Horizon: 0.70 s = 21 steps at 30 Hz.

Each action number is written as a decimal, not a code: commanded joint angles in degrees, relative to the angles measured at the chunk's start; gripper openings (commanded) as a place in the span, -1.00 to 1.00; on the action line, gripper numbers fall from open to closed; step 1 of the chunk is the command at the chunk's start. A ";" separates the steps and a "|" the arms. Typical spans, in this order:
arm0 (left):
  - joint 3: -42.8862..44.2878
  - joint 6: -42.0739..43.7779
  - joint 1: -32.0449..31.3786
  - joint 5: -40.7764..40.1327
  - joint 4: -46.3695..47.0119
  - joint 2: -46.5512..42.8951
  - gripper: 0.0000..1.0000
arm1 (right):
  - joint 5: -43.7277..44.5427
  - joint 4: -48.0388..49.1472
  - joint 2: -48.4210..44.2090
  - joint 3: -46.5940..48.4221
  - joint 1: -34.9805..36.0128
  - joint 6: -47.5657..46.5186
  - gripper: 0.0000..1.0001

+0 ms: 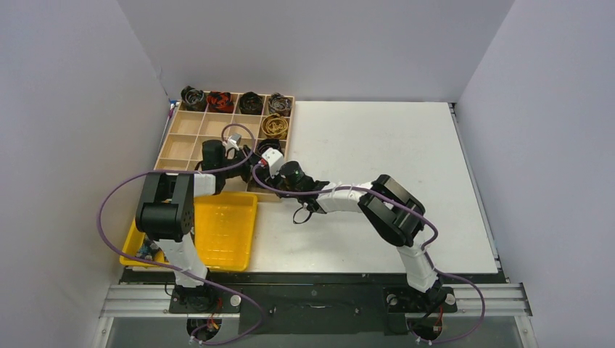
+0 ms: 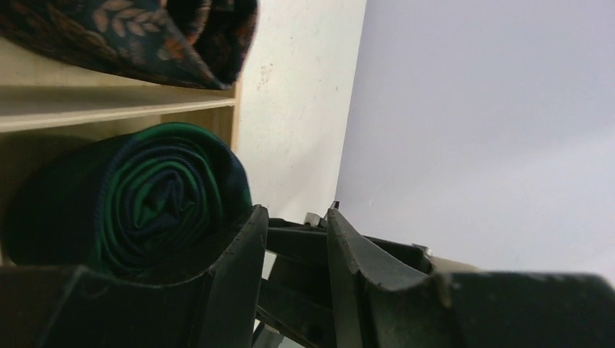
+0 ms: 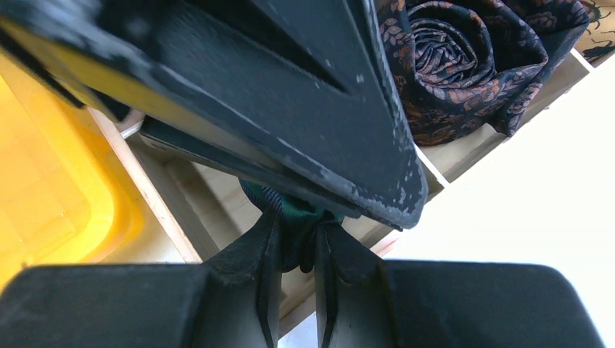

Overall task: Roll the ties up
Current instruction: Place the tie in the storage box.

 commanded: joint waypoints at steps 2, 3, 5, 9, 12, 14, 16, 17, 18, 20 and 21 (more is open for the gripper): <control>3.30 -0.38 -0.42 -0.34 1.52 4.77 -0.33 | 1.91 1.54 2.01 -1.43 0.59 -0.40 -0.82; 3.24 -0.08 -0.31 -0.69 0.47 5.17 -0.33 | 1.91 1.32 1.94 -1.49 0.61 -0.40 -0.79; 2.85 0.98 -0.03 -1.54 -1.67 5.97 -0.33 | 1.91 1.21 1.53 -2.05 0.69 -0.40 -0.72; 1.28 3.76 0.66 -3.85 -6.59 6.47 -0.34 | 1.91 0.83 -0.14 -3.04 0.80 0.22 -0.57; 0.88 5.47 0.86 -5.14 -9.42 6.67 -0.35 | 1.71 -0.34 -1.89 -3.64 0.78 1.22 -0.35; 1.21 6.59 0.93 -5.92 -11.21 6.94 -0.35 | 1.35 -0.95 -3.29 -4.19 0.71 1.82 -0.27; 1.41 7.45 1.10 -6.83 -12.57 7.28 -0.35 | 0.89 -1.74 -4.86 -4.91 0.68 2.23 -0.21; 1.68 7.80 1.13 -7.03 -13.07 7.49 -0.35 | 0.70 -2.14 -5.38 -5.27 0.69 2.36 -0.14; 1.85 8.49 1.21 -7.60 -14.25 7.59 -0.35 | 0.29 -2.90 -6.48 -5.48 0.62 2.57 -0.10; 2.31 9.51 1.24 -8.29 -15.77 7.79 -0.34 | -0.38 -3.95 -8.30 -5.94 0.52 3.01 0.01; 2.45 9.75 1.29 -8.51 -16.07 7.93 -0.34 | -0.51 -4.30 -8.86 -6.19 0.26 3.24 0.07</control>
